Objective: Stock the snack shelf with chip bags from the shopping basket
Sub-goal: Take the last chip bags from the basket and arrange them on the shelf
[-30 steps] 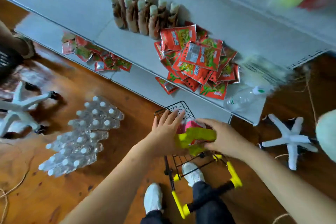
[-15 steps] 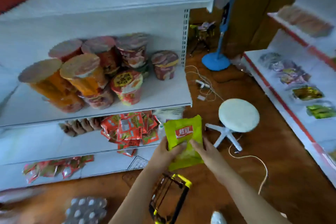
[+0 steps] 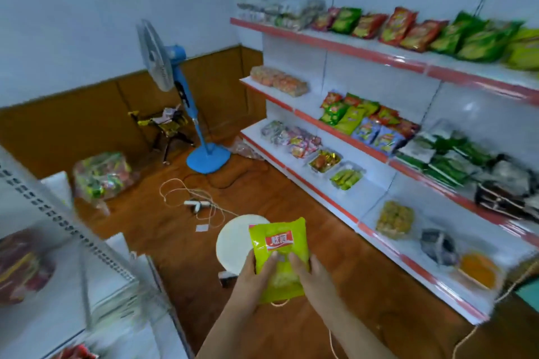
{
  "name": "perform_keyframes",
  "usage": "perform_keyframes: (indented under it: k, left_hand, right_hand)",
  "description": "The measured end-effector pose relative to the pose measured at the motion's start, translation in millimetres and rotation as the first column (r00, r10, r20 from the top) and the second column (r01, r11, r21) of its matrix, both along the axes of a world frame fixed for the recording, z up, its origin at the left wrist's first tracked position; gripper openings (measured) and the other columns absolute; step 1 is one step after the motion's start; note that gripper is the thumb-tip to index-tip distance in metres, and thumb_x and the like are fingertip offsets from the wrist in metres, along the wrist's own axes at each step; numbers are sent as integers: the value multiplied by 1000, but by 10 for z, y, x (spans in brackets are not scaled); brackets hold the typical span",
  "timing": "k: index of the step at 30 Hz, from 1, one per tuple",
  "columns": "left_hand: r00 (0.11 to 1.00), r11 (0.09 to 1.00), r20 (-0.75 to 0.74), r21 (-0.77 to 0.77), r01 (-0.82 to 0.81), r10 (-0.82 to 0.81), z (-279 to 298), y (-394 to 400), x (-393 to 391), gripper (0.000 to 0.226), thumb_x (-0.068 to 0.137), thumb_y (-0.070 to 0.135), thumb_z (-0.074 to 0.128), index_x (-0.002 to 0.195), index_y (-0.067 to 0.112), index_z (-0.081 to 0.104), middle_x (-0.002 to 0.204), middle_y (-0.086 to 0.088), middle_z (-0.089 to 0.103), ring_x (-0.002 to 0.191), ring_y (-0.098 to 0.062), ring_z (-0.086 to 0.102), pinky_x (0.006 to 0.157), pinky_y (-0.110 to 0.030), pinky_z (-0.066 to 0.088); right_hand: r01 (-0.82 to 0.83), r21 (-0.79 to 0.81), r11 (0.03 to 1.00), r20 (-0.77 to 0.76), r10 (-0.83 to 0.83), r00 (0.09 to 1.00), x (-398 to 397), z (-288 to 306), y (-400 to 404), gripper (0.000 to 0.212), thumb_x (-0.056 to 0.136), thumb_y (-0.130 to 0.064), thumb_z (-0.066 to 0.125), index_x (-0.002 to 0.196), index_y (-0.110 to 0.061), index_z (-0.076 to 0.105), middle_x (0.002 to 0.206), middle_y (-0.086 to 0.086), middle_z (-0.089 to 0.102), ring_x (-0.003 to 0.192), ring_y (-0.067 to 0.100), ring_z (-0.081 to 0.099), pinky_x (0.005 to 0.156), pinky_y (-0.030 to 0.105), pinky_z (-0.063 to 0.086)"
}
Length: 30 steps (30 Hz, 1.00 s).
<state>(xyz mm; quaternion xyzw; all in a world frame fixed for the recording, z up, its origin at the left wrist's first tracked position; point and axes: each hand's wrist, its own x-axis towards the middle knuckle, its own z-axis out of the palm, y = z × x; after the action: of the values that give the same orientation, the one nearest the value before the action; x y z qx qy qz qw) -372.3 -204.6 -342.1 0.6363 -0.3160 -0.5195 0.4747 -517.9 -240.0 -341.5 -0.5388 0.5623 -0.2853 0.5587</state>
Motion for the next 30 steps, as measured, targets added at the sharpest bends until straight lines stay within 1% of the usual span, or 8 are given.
perform_keyframes:
  k: [4,7,11,17,20,24,27,30]
  left_hand:
    - [997,998,68,-47,39,-36,103,-948,-354,19,92,36,62,108,26,63,99,9,75,84,-4,72,66,-14,53]
    - [993,993,111,-102,62,-51,171,-1659,-504,11,92,26,64,98,19,69,84,7,77,82,-9,73,62,-14,52]
    - [985,983,141,-142,117,-96,82,-2663,-445,27,88,45,66,89,20,75,88,-2,77,86,-18,73,72,-31,57]
    - [992,981,37,-147,128,-124,-97,-4293,-153,15,94,31,60,106,24,66,101,8,76,94,-8,72,87,-32,56]
    - [992,984,37,-126,123,-119,-108,-5075,3,21,93,32,61,112,25,59,107,4,72,91,-3,70,76,-21,56]
    - [980,980,105,-86,177,-168,-51,-6092,120,33,88,44,62,113,23,55,110,4,71,96,-7,69,84,-34,57]
    - [968,969,115,-85,234,-223,-125,-6884,185,26,93,39,60,115,26,59,109,6,73,101,-12,70,91,-44,55]
    - [958,958,118,-87,273,-262,-239,-7654,246,21,95,33,59,116,27,60,108,7,74,98,-9,70,88,-35,57]
  right_hand:
    - [71,20,997,11,-71,997,-344,62,-841,18,92,-45,58,100,-29,59,89,-13,68,75,-15,60,62,5,44]
    - [133,4,991,39,-133,990,-439,42,-1521,31,83,-54,60,104,-31,63,96,-8,73,85,-1,68,79,21,52]
    - [138,-39,990,51,-136,989,-434,-65,-2492,19,87,-48,63,100,-35,63,96,-12,74,88,2,69,87,31,54]
    - [143,-83,986,-11,-144,990,-149,-118,-4074,69,65,-78,55,121,-39,58,115,-14,69,103,0,64,95,35,52]
    - [145,-64,987,-26,-147,989,-21,6,-4809,85,57,-87,51,123,-35,56,112,-13,69,97,-1,66,84,24,54]
    - [154,-8,988,-1,-154,988,93,155,-5737,43,80,-67,53,114,-40,53,104,-21,64,86,-7,60,64,7,45]
    - [209,-39,977,-31,-210,977,132,32,-6496,56,78,-71,51,120,-35,59,113,-16,67,99,0,63,75,15,47]
    - [230,-28,973,-16,-230,973,183,-179,-7273,44,90,-55,51,126,-31,57,117,-13,64,104,4,59,85,21,45]
